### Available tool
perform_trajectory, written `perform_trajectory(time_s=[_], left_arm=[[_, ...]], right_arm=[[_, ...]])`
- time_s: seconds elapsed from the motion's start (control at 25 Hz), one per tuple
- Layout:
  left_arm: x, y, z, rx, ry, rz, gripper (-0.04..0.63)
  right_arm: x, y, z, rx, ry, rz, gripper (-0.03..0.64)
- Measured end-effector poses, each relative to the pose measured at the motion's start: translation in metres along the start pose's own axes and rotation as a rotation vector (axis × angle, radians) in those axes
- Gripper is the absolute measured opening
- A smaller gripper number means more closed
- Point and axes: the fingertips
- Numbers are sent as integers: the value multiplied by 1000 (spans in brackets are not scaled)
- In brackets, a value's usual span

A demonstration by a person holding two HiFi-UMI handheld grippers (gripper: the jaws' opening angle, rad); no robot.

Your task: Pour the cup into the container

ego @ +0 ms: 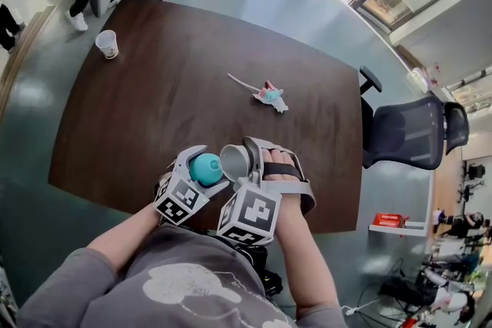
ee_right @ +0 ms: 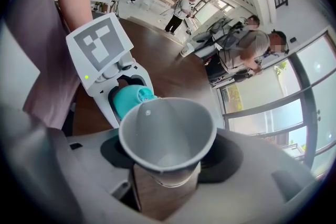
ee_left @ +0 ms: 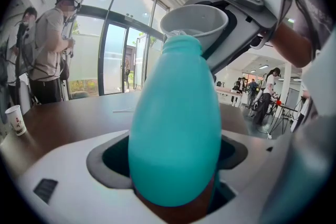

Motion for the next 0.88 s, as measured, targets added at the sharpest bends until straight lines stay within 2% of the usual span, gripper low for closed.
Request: perform_trajectory(time_s=[0.52, 0.88], left_arm=[[-2, 0, 0, 0, -3, 1, 433], [-5, 1, 1, 3, 1, -1, 433]], right_arm=[[2, -2, 1, -42, 65, -7, 291], [3, -1, 1, -56, 67, -1, 291]])
Point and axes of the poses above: the fingertips, and each gripper's own axes: y backward along the fingers, z to its right, x out of its top, and after that the axes turned 6 degrees about -y, right-handed
